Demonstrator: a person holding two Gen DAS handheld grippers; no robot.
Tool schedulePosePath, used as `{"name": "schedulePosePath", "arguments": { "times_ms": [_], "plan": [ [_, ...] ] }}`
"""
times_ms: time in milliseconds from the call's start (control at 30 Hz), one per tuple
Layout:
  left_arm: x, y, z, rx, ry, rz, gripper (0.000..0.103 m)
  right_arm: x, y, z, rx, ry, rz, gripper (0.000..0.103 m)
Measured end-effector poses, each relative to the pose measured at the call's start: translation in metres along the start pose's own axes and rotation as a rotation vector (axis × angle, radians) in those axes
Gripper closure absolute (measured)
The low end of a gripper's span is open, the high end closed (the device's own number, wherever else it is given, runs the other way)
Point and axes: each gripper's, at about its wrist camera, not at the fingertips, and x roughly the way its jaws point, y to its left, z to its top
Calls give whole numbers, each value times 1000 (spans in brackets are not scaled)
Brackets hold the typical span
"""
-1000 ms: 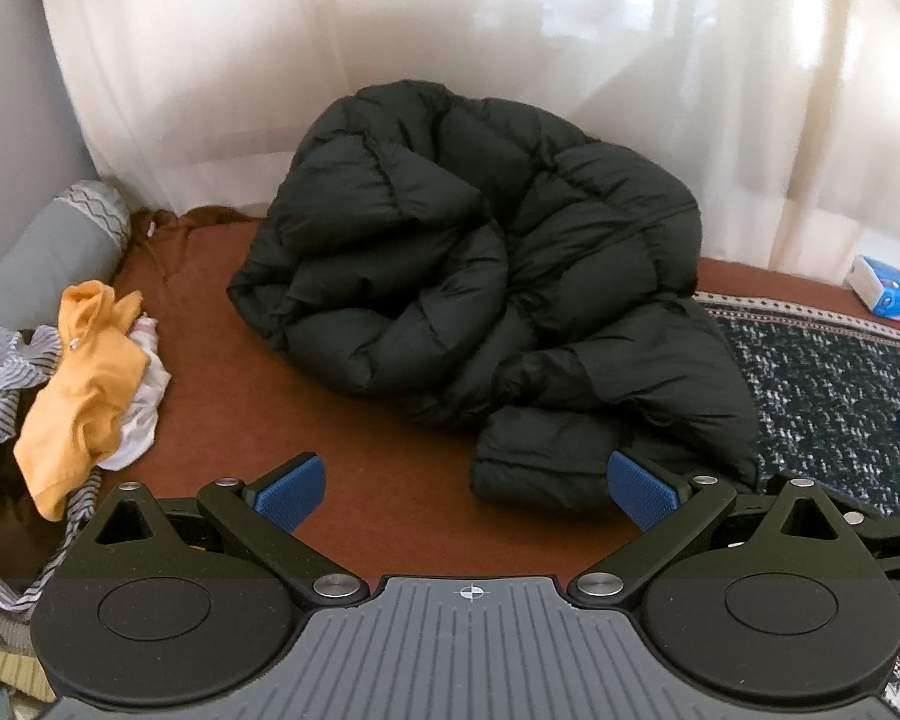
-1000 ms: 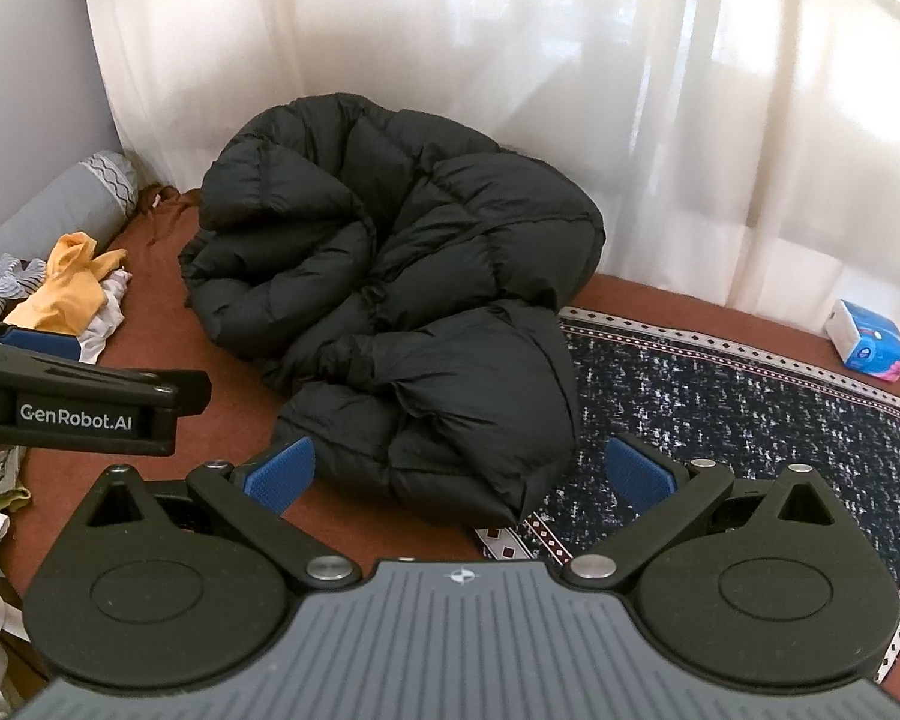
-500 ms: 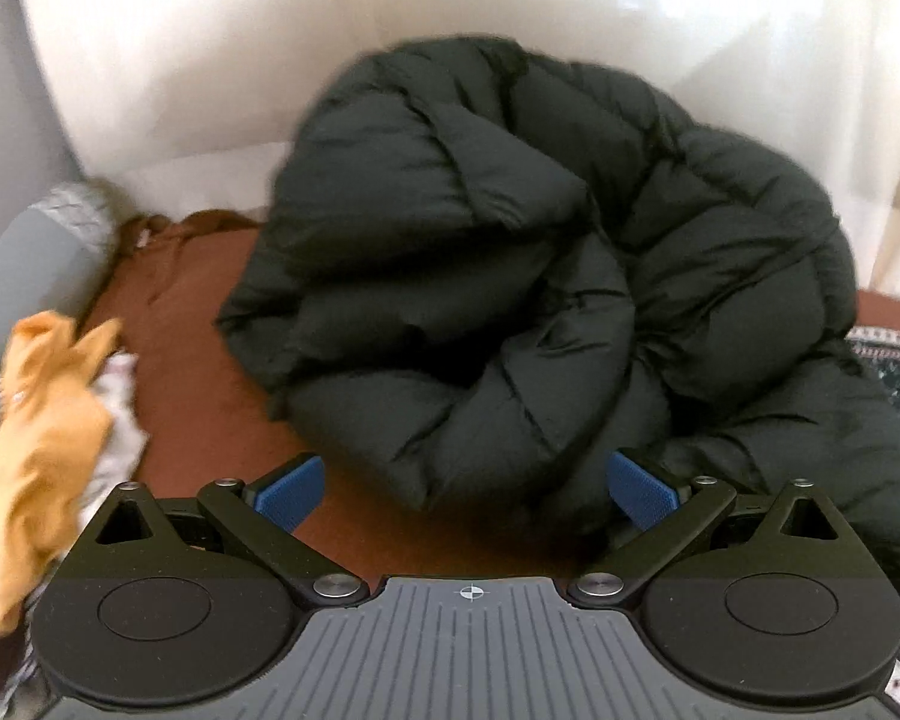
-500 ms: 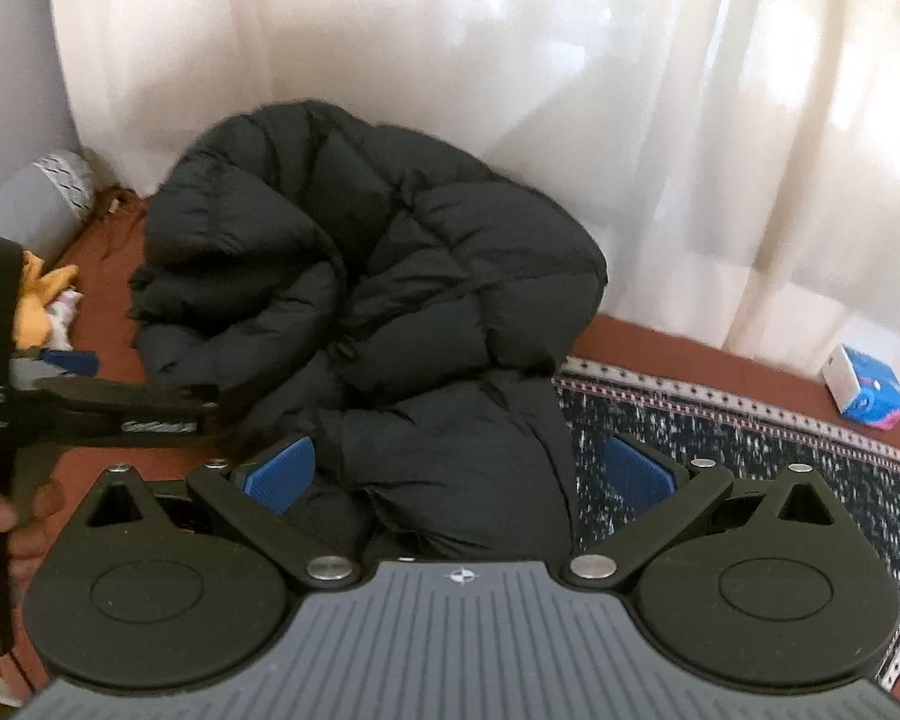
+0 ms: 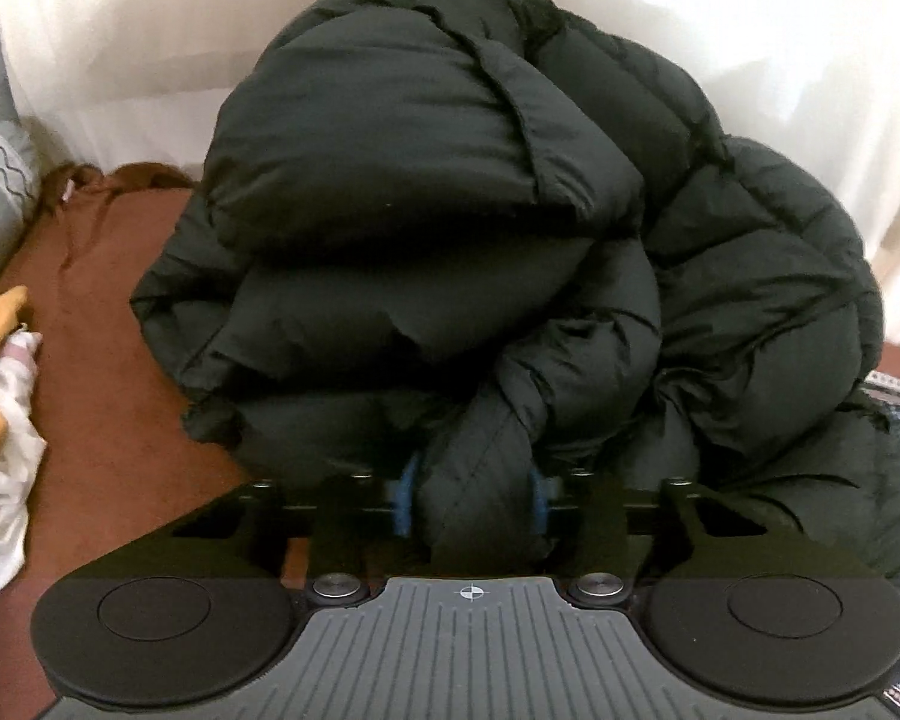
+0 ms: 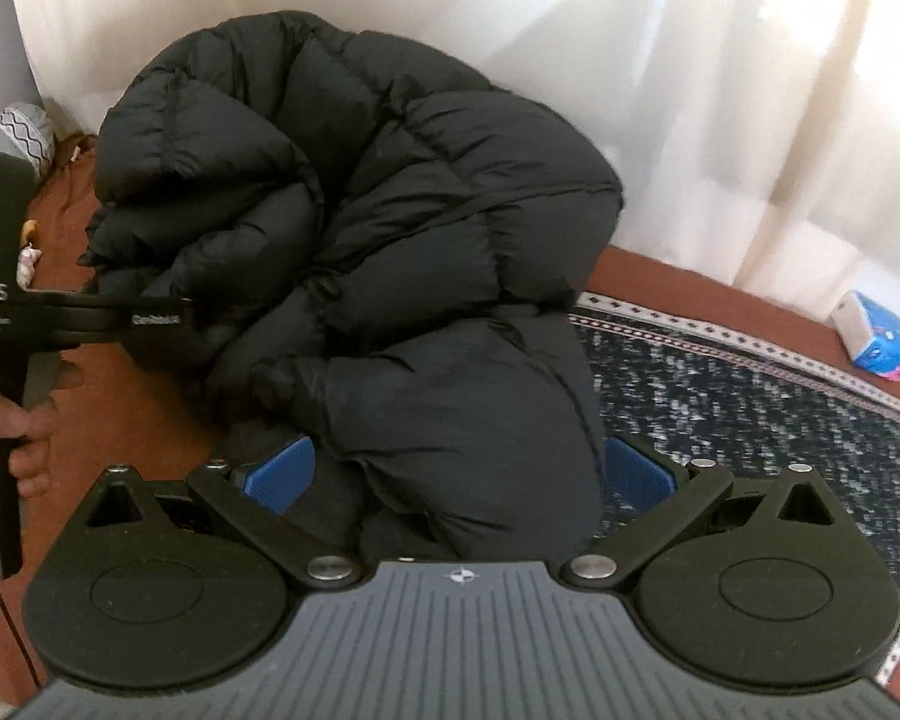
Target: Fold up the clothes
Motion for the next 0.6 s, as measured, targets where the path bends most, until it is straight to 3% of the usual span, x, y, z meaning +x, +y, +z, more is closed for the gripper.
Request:
{"name": "schedulePosePath", "arguments": {
  "times_ms": [67, 133, 267, 367, 600],
  "plan": [
    [-5, 7, 0, 3, -18, -14, 95, 8, -1, 2, 8, -6, 27, 0],
    [-14, 17, 2, -26, -41, -14, 99, 17, -2, 4, 16, -18, 54, 0],
    [-41, 55, 7, -171, -95, 24, 101, 31, -4, 3, -20, -33, 56, 0],
    [-58, 89, 5, -280, -126, 68, 101, 38, -3, -6, -126, -37, 58, 0],
    [-83, 126, -5, -377, -160, 184, 101, 47, -1, -26, -327, -26, 98, 1]
  ]
}}
